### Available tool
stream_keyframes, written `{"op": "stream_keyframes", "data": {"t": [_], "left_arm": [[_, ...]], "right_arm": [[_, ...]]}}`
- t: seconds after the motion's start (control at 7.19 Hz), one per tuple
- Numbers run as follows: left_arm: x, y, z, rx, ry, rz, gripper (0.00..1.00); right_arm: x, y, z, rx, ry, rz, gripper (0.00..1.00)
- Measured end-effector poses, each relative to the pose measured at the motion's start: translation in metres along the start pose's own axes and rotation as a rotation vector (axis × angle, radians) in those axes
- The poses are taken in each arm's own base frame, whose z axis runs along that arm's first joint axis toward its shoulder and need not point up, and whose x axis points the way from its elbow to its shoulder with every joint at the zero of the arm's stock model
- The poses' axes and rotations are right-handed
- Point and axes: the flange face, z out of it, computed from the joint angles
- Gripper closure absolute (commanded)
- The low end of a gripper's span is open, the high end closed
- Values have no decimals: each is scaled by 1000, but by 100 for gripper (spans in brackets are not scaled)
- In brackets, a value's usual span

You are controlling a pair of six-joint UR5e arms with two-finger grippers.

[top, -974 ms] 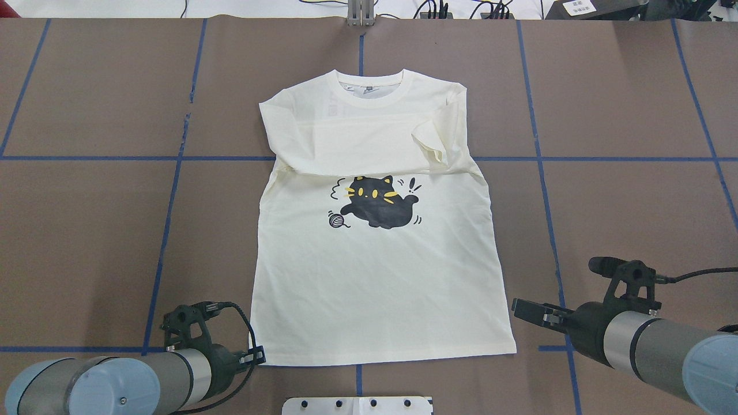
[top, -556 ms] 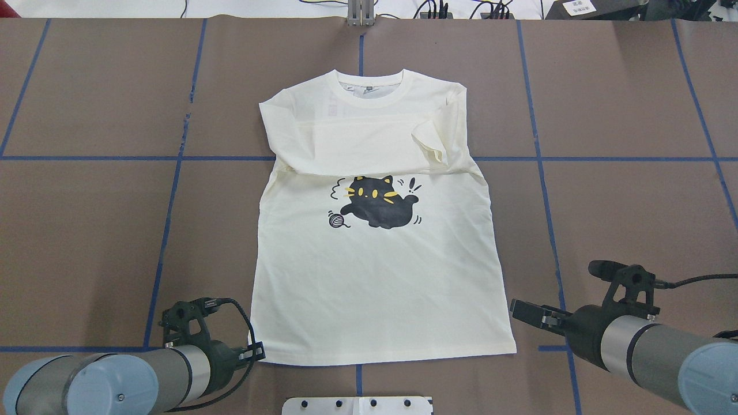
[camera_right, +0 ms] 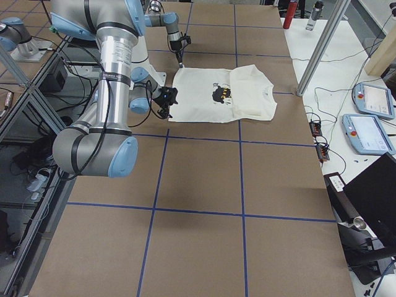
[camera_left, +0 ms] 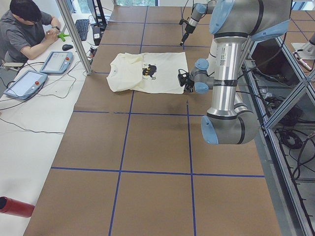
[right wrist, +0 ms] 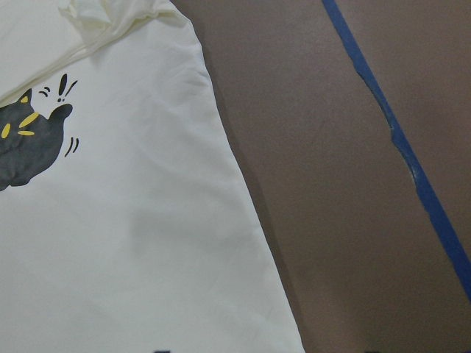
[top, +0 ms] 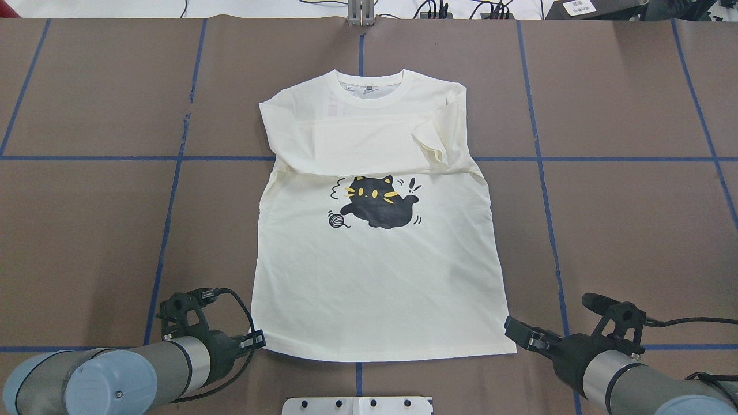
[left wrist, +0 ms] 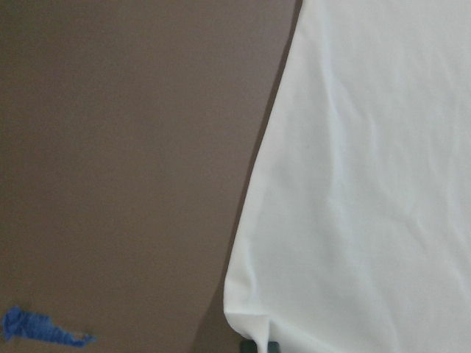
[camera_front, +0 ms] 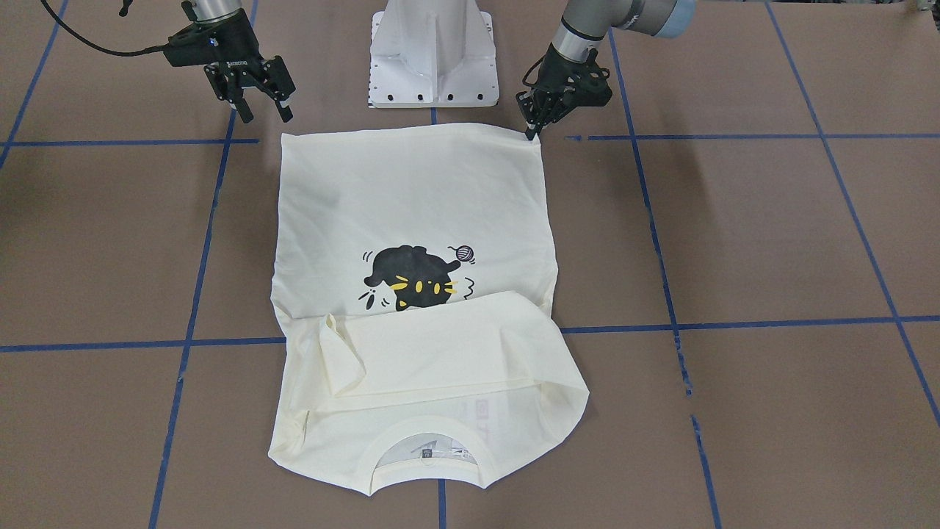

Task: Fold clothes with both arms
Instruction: 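Close both grippers on the hem corners nearest the robot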

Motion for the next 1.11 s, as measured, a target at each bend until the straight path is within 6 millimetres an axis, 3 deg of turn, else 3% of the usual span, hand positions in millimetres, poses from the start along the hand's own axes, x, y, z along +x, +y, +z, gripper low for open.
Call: {"op": "stream_keyframes", "data": {"t": [0.42, 1.11], "left_arm": [[4, -2, -5, 21, 17, -2, 100], [4, -4, -6, 25, 18, -2, 100]], "right_arm": [[-3, 23, 33, 18, 11, 5, 37], [2, 39, 41, 12, 52, -27, 41]]}}
